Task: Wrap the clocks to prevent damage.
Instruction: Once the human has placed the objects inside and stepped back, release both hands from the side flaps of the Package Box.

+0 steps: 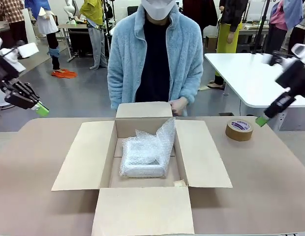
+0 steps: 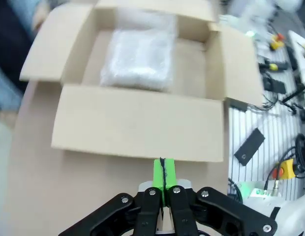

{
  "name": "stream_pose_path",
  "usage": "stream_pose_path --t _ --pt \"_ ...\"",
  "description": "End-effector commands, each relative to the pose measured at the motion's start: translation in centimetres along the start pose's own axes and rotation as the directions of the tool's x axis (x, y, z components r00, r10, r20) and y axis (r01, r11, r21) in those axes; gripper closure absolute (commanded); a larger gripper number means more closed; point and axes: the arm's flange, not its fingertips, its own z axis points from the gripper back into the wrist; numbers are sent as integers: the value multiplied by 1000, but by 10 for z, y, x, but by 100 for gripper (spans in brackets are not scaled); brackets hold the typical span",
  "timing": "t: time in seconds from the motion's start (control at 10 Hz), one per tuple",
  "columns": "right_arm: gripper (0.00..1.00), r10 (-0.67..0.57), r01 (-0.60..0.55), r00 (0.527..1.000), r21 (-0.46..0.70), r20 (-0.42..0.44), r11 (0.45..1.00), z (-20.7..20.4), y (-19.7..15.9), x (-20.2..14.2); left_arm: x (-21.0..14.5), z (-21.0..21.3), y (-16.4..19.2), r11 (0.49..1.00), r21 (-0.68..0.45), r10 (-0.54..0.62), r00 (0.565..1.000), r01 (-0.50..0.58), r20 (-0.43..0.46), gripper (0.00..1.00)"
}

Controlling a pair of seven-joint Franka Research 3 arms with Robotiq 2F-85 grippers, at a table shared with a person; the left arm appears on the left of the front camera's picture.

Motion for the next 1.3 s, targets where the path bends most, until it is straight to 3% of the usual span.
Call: stream_pose_path --t 0.0,0.3,0.4,0.6,0.7,0.8,0.9,1.0,1.1,1.2 --pt "99 138 -128 990 207 -34 970 5 -22 -22 -20 6 15 992 -120 -38 999 43 39 100" --pt "99 233 -231 972 239 21 943 4 -42 -37 -49 14 17 999 -26 -23 999 22 -22 100" --pt "99 193 -194 981 222 27 955 0 -24 -45 -39 6 11 995 -87 -34 998 39 53 100" --pt "99 217 -213 976 237 9 948 0 -35 -47 -39 6 11 995 -87 -34 998 39 53 100" --pt "99 369 -382 923 167 106 909 3 -28 -43 -47 8 13 997 -74 -13 1000 14 25 100" --pt "99 410 -432 888 77 206 898 1 -33 -46 -59 8 17 999 -44 18 1000 -17 13 100" --pt "99 459 -482 854 40 243 875 -2 -38 -53 -73 9 18 999 -31 9 1000 -8 11 100" --pt "99 529 -570 792 60 304 819 -4 -42 -60 -87 10 16 998 -36 -47 998 48 35 100" --pt "99 539 -601 760 76 363 795 -6 -50 -66 -99 12 15 998 -27 -60 997 62 53 100" --pt "99 521 -587 768 87 372 805 -11 -58 -69 -108 12 13 998 -19 -61 997 62 56 100"
